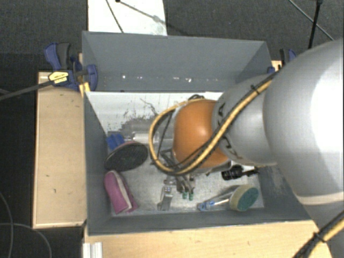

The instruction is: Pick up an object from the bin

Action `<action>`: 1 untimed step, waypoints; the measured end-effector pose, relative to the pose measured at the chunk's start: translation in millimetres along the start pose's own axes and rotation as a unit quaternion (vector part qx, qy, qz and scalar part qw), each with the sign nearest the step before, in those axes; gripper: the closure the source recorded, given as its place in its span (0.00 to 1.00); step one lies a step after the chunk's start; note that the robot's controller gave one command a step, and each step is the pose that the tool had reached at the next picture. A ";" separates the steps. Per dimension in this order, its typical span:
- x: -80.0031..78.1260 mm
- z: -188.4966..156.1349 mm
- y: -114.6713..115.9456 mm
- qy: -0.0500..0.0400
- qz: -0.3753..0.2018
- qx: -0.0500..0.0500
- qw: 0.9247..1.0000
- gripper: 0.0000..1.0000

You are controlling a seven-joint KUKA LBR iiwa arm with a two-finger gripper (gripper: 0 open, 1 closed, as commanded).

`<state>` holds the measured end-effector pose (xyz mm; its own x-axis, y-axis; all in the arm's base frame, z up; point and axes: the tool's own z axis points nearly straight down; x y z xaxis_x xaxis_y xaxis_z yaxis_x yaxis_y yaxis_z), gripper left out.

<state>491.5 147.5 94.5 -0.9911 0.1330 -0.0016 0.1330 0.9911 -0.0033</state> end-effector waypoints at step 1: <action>-24.5 21.9 86.7 0.002 -0.056 0.000 0.998 0.00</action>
Offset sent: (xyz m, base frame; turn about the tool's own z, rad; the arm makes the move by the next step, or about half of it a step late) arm 0.0359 0.0823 -0.0211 -0.1068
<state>527.3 230.1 72.4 -0.9997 0.0223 0.0019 0.0223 0.9997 -0.0028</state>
